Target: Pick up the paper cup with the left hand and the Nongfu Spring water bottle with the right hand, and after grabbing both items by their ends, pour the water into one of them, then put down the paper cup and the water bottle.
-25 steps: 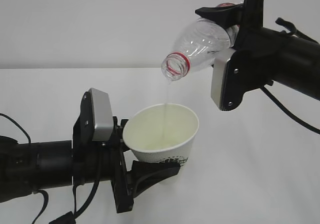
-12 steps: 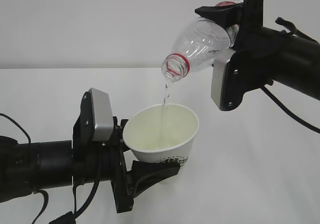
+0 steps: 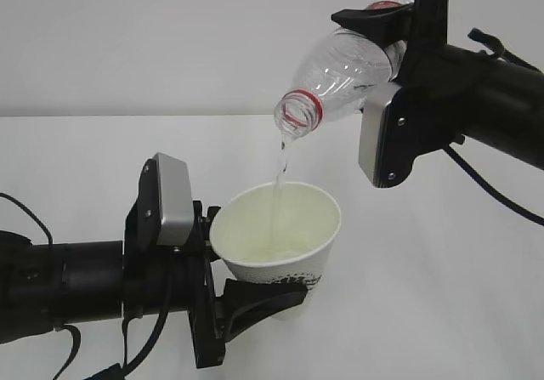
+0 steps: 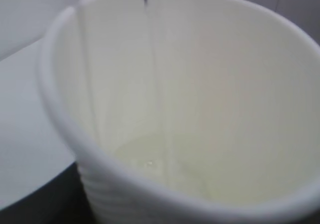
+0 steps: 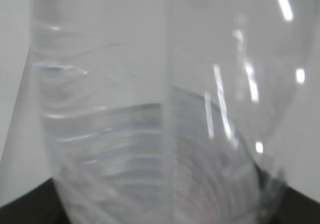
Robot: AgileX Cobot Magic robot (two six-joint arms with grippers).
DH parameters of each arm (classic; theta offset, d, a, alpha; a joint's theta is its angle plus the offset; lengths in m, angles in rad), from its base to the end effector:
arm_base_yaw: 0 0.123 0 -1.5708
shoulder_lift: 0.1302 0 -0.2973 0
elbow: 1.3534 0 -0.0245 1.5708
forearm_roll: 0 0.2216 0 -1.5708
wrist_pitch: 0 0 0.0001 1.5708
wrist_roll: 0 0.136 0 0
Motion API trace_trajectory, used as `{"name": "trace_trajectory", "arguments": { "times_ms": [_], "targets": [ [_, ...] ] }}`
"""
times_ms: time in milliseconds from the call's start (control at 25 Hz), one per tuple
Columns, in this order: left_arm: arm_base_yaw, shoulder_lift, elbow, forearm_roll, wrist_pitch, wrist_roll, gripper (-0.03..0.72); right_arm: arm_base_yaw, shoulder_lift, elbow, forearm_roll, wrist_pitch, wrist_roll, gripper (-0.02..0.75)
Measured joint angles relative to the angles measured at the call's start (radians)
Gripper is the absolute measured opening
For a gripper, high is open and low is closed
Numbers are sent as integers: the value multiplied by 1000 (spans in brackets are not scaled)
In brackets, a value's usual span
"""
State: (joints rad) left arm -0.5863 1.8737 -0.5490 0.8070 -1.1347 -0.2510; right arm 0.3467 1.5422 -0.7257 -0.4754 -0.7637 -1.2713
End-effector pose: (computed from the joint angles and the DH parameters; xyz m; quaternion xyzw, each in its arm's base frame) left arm 0.2171 -0.2511 0.1650 0.4704 0.6130 -0.3904 0.5006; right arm 0.3058 0.1562 0.2862 -0.6511 0.2959 -0.3199 0.6215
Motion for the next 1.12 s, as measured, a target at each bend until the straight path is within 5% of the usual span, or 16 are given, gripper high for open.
{"name": "trace_trajectory", "arguments": {
  "times_ms": [1120],
  "targets": [
    [0, 0, 0, 7, 27, -36, 495, 0, 0, 0, 2, 0, 0, 475]
  ]
}}
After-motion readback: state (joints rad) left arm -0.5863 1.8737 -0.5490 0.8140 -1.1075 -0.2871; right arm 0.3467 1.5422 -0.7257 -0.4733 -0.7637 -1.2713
